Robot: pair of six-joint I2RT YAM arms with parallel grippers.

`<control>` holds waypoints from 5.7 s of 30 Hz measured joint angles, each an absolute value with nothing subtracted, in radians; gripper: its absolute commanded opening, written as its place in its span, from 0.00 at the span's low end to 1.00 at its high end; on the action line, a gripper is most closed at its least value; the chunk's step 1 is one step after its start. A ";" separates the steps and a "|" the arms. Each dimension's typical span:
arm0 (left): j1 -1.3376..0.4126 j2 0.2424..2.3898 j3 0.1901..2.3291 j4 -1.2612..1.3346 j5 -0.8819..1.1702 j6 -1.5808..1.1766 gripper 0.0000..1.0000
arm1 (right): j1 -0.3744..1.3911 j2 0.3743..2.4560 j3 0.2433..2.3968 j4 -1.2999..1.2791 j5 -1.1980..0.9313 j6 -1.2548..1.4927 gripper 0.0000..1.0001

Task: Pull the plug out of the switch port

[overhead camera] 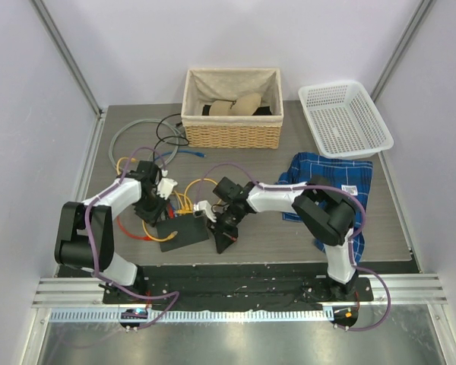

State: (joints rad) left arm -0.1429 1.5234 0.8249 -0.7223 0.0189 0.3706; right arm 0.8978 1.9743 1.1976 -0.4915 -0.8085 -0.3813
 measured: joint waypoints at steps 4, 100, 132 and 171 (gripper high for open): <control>-0.144 1.520 0.825 -0.722 0.038 0.371 0.36 | 0.941 1.956 1.135 -0.238 -0.749 -0.174 0.01; -0.317 1.939 1.435 -0.773 0.268 0.065 0.48 | 0.638 2.150 1.665 -0.495 -0.341 -0.165 0.09; -0.395 1.590 0.981 -0.929 0.306 0.662 0.19 | 0.630 1.874 1.396 -0.541 -0.358 -0.185 0.23; -0.399 1.982 1.493 -0.550 0.555 -0.197 0.48 | 0.352 1.921 1.408 -0.537 -0.421 -0.200 0.13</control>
